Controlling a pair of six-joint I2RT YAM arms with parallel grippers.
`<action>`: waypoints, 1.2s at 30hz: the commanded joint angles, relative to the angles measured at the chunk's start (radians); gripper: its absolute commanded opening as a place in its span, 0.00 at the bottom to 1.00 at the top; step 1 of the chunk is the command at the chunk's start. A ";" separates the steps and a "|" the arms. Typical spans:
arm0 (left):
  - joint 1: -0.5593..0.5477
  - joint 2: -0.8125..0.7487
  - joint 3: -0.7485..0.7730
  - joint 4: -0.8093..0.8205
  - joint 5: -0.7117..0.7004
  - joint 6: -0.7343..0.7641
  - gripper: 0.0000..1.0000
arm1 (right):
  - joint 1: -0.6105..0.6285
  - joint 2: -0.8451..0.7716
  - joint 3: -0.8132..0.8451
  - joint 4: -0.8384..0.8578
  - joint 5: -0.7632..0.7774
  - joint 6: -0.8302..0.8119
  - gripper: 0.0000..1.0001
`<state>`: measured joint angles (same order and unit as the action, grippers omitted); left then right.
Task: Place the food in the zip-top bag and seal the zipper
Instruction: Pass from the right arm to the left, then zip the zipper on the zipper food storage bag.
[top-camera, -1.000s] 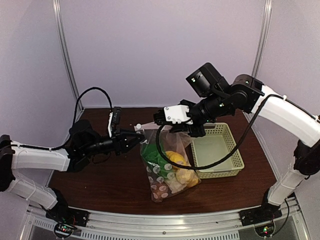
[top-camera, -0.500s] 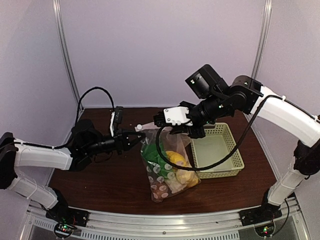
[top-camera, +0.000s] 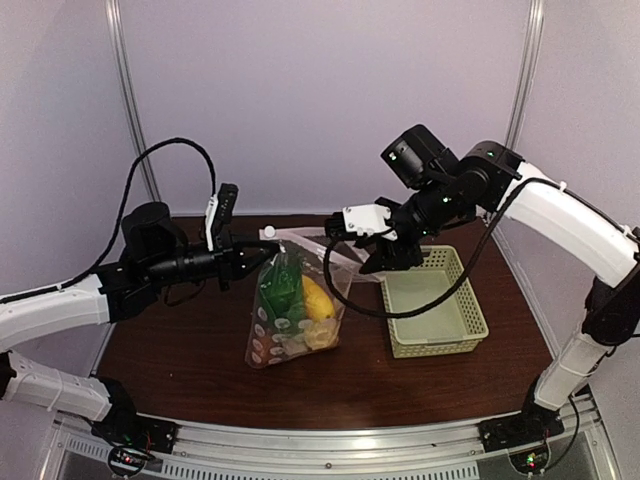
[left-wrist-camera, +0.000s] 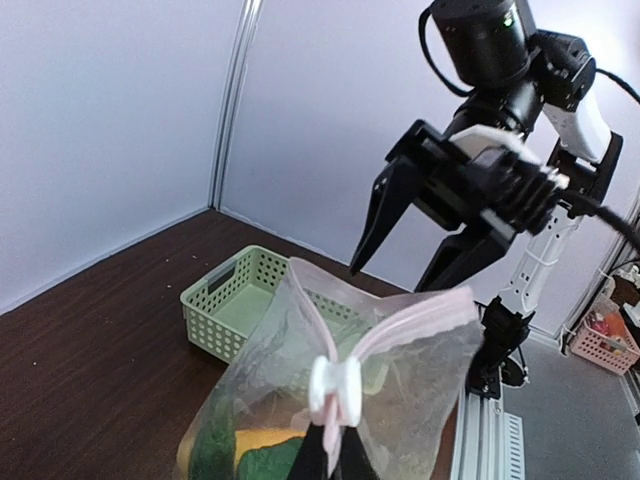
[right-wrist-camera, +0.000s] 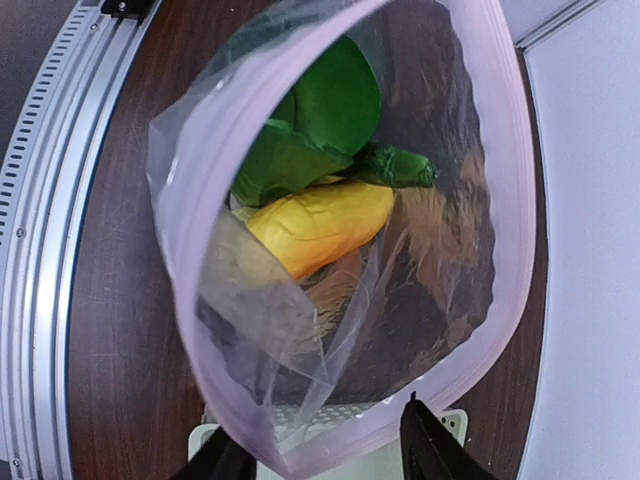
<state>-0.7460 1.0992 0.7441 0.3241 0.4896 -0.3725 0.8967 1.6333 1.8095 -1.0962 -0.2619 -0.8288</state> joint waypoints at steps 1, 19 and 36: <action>0.000 0.069 0.077 -0.100 0.031 0.081 0.00 | 0.008 0.000 0.127 -0.054 -0.196 0.022 0.52; -0.022 0.018 0.268 -0.460 -0.052 0.261 0.00 | 0.051 0.199 0.350 0.197 -0.337 0.315 0.53; -0.072 0.007 0.314 -0.491 -0.067 0.420 0.00 | 0.052 0.292 0.386 0.261 -0.459 0.355 0.45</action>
<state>-0.8005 1.1282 1.0107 -0.1944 0.4366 -0.0235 0.9432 1.8896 2.1632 -0.8379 -0.6754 -0.4911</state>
